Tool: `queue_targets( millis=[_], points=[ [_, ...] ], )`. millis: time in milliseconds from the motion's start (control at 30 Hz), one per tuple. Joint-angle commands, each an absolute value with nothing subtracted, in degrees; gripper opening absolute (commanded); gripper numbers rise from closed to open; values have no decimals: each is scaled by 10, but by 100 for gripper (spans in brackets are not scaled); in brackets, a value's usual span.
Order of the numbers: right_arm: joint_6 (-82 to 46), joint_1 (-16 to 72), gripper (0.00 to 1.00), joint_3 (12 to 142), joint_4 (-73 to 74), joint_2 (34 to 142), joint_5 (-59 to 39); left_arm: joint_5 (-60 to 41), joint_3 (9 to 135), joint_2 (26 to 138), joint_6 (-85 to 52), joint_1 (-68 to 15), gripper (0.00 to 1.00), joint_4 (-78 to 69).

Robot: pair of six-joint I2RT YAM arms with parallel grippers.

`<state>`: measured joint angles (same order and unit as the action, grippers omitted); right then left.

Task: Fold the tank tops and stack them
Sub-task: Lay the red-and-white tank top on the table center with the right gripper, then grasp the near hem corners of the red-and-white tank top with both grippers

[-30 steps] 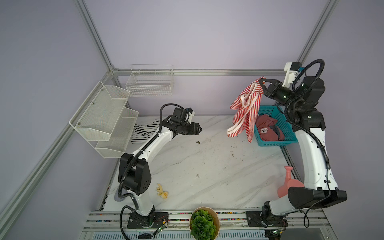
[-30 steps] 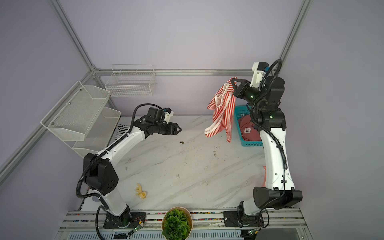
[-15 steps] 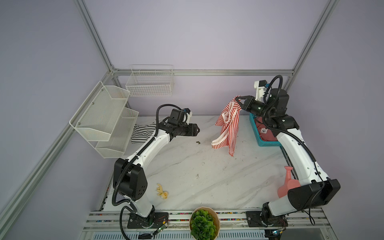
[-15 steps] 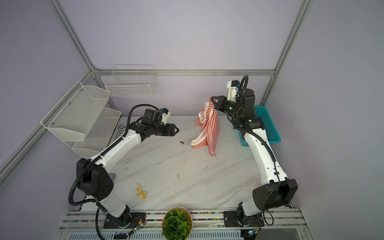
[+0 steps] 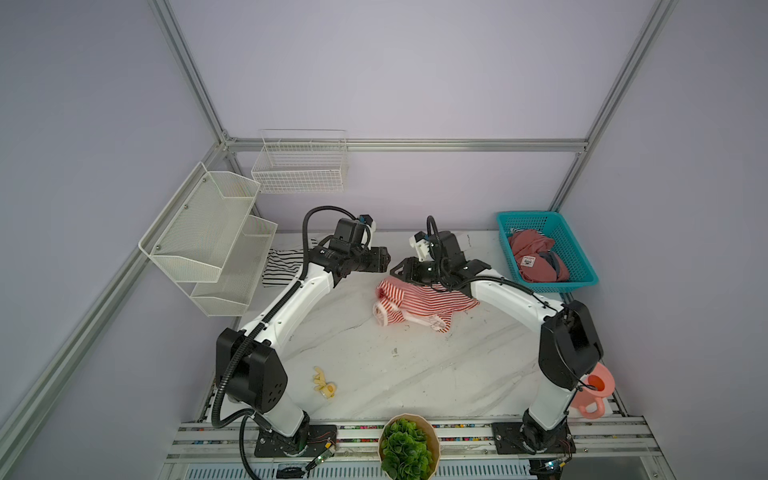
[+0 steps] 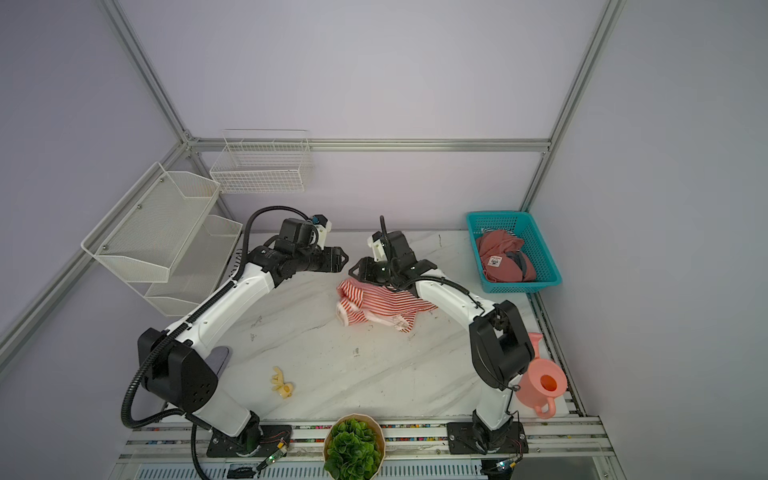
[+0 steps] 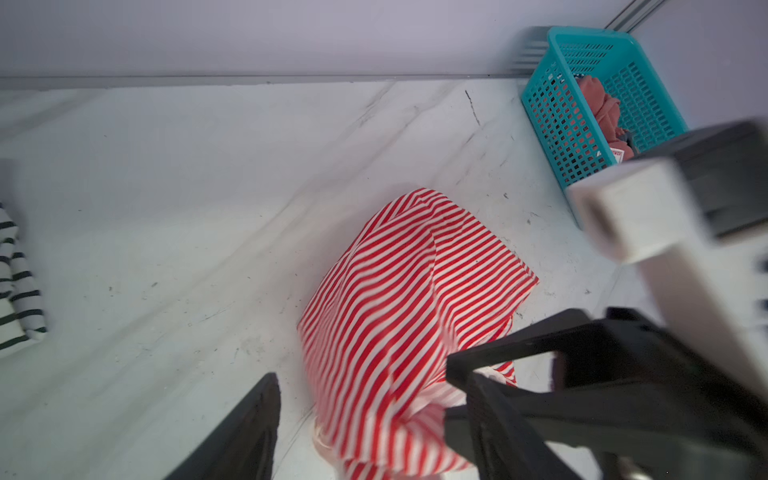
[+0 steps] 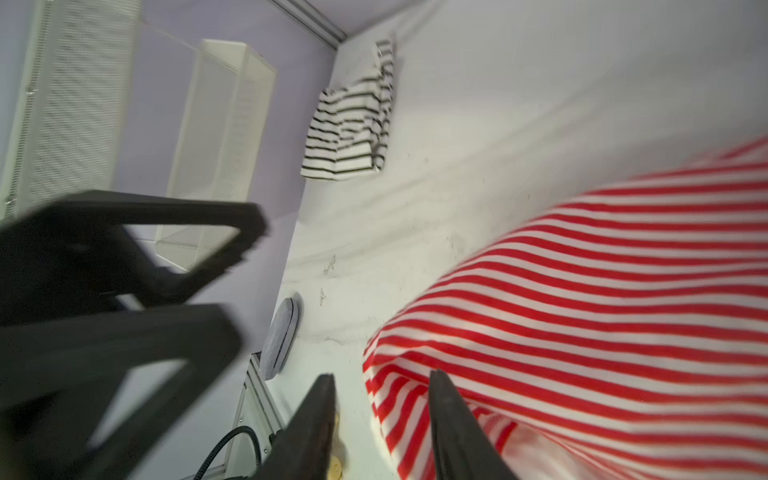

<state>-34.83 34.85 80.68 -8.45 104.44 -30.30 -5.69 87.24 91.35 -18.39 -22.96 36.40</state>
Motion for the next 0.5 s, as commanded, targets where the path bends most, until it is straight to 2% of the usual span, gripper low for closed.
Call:
queue_targets(
  millis=[0, 67, 200, 467],
  points=[
    [-355, 346, 52, 808, -64, 1031, -305, -5, 855, 876, -162, -230, 71, 382],
    [-354, 346, 56, 813, -67, 1019, -295, 7, 854, 868, -162, -230, 71, 391],
    [-324, 327, 58, 815, -96, 985, -264, -3, 848, 864, -173, -231, 70, 403],
    [-263, 187, 54, 735, -174, 916, -239, -52, 790, 905, -226, -243, 67, 504]
  ],
)
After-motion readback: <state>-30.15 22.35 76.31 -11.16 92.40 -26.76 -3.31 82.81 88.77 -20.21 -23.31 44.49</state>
